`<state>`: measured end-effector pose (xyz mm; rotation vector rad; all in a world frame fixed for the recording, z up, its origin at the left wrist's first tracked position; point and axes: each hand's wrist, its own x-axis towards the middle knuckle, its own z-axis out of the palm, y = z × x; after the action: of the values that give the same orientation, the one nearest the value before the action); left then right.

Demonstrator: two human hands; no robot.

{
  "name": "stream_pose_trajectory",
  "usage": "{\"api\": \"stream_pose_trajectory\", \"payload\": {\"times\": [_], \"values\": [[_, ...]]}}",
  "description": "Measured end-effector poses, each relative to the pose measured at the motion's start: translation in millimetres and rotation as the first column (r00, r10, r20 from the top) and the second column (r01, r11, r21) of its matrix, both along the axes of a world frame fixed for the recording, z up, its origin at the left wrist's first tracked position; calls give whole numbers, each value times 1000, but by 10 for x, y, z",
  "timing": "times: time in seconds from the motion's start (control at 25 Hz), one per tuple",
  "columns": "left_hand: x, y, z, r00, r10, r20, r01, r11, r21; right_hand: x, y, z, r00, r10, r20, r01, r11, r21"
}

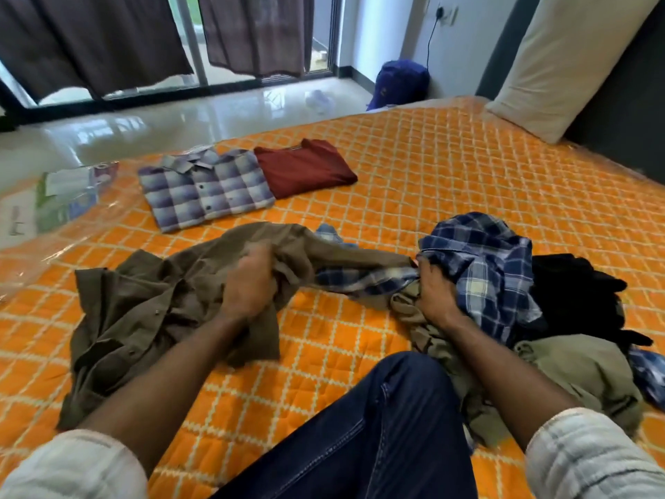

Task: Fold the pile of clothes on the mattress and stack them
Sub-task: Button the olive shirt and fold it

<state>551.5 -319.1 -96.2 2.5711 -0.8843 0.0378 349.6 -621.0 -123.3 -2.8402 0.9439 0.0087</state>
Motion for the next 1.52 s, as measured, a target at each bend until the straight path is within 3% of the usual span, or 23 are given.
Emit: {"api": "stream_pose_trajectory", "payload": {"times": [0.08,0.24,0.32,0.4,0.44,0.48,0.52,0.56,0.6,0.64,0.68,0.72,0.8,0.88,0.92,1.0,1.08,1.16,1.24,1.32,1.4,1.44,1.52], "values": [[165,-63,192,982,174,-77,-187,962,-197,67,-295,92,988,-89,130,88,996,14],[128,-438,417,983,127,-134,-173,894,-414,98,-557,230,973,-193,129,188,981,51],[216,-435,495,963,168,-209,-254,822,-509,-3,-557,191,974,93,208,-33,961,-275],[432,-241,586,881,351,-317,-471,705,-529,-177,-619,138,818,574,42,-439,670,-599],[555,-92,624,804,457,-380,-595,622,-509,-261,-664,80,717,695,-58,-556,519,-649],[658,58,644,731,533,-425,-682,550,-482,-327,-722,50,684,723,-101,-583,458,-672],[727,195,634,697,574,-430,-716,520,-466,-347,-781,61,733,677,-64,-529,509,-679],[759,284,595,718,567,-404,-695,549,-465,-332,-833,101,854,520,0,-401,659,-637],[757,324,526,779,513,-361,-627,625,-466,-260,-877,190,968,252,12,-205,813,-546],[725,317,438,851,422,-311,-524,719,-458,-175,-900,305,998,-37,-43,14,898,-440],[668,265,348,909,315,-272,-408,806,-428,-89,-855,422,974,-206,-98,158,919,-360],[609,189,268,947,200,-251,-288,876,-387,10,-803,461,971,-213,-105,170,932,-321],[469,31,217,970,-57,-237,-22,948,-318,227,-555,419,987,150,-59,-161,947,-277],[369,-26,224,927,-298,-227,247,942,-227,375,-135,161,832,529,-168,-550,826,-123],[342,-18,214,897,-385,-218,363,922,-136,425,-4,-6,785,577,-228,-599,800,-39],[323,168,152,874,-461,-152,479,870,116,615,196,-258,909,302,-288,-273,952,137],[274,516,52,899,-431,-81,437,867,238,840,431,-245,970,24,-240,39,966,256],[249,931,-53,932,-362,-19,356,905,232,1026,718,-146,979,127,158,-149,979,136],[242,1293,-108,954,-296,-37,296,922,249,1114,1111,37,742,436,509,-501,866,-12],[246,1570,-146,963,-260,-75,269,891,366,1153,1537,145,528,683,505,-749,655,-103],[268,1757,-197,974,-225,-25,208,850,485,1208,1902,77,453,834,316,-844,516,-150],[275,1811,-196,978,-208,18,174,856,487,1229,2025,12,483,833,270,-834,531,-147],[294,1857,-157,980,-195,28,169,908,383,1239,2159,-59,665,666,338,-721,691,54]]}}
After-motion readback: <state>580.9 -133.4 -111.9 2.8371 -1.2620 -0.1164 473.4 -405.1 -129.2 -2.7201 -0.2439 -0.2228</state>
